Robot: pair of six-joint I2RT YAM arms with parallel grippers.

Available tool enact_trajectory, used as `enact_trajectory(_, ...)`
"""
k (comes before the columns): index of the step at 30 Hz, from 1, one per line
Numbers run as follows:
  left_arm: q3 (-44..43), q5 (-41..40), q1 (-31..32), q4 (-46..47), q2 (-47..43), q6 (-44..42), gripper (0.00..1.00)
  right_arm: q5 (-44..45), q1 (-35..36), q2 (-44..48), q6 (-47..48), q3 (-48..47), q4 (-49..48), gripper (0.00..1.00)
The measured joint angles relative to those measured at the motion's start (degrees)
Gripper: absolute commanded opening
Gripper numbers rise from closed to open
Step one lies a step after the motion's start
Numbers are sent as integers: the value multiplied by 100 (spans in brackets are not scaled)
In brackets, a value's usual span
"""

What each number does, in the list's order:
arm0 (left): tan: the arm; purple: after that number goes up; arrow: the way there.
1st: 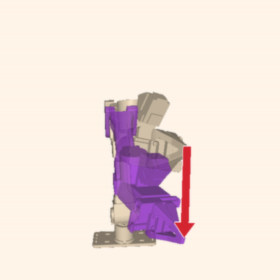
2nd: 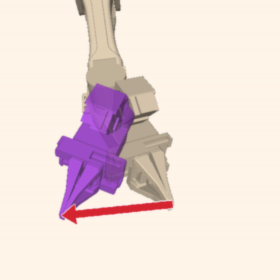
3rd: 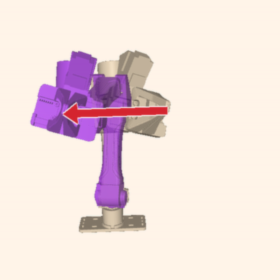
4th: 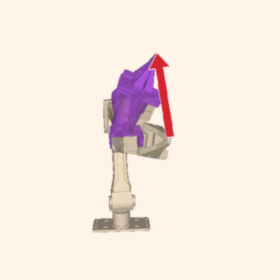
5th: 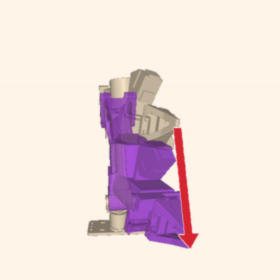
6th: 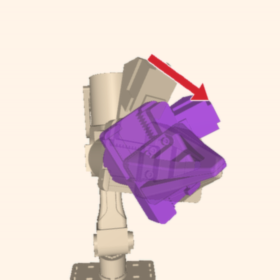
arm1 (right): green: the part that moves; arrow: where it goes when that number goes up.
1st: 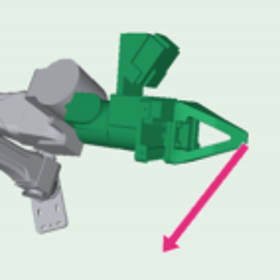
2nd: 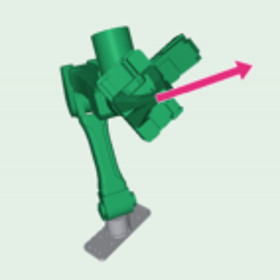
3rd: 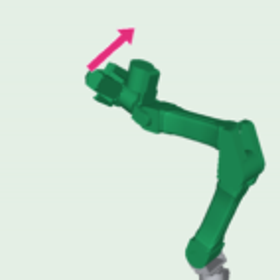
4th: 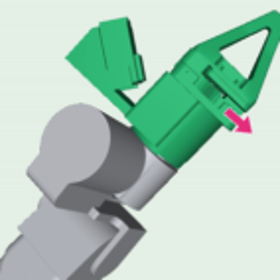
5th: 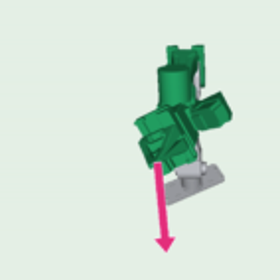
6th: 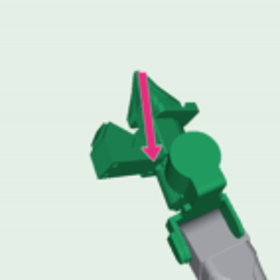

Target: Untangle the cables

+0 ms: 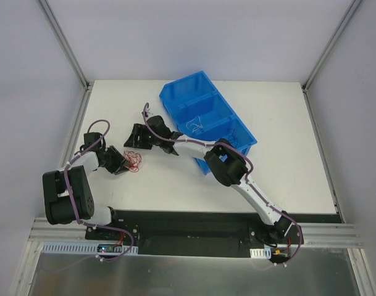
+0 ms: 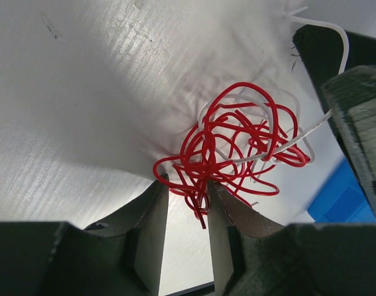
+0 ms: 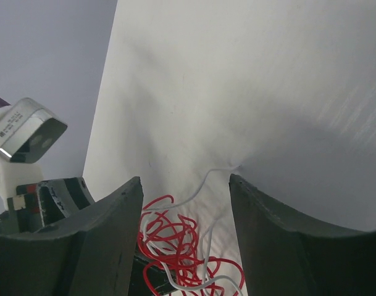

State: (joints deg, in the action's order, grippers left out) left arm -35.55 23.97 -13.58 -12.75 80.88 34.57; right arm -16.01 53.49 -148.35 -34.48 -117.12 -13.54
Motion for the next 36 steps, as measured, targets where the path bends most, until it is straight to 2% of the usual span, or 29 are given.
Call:
enact_trajectory(5, -2, 0, 0, 11, 0, 0, 28, -83, 17, 0, -2, 79, -17, 48)
enact_trajectory(7, -2, 0, 2, 9, 0, 0, 28, -105, 22, 0, 11, 76, -63, 33)
enact_trajectory(10, 0, 0, 0, 11, 0, 0, 27, -138, 26, 0, 39, 50, -37, 18)
enact_trajectory(16, 0, -15, 0, 11, 2, 2, 20, -160, 22, 15, 208, -151, 101, 1)
enact_trajectory(18, -2, -20, -2, 20, 28, 2, 19, -146, -4, 79, 328, -138, 229, 1)
enact_trajectory(22, -2, 28, -7, 61, 151, 20, 8, -151, -114, 743, 605, 597, 455, 1)
enact_trajectory(27, -57, 319, -116, 136, 426, 66, 0, -304, -472, 2201, 933, 1528, 629, 1)
enact_trajectory(36, -68, 459, -251, 166, 498, 90, 0, -363, -868, 5278, 1952, 2708, 647, 1)
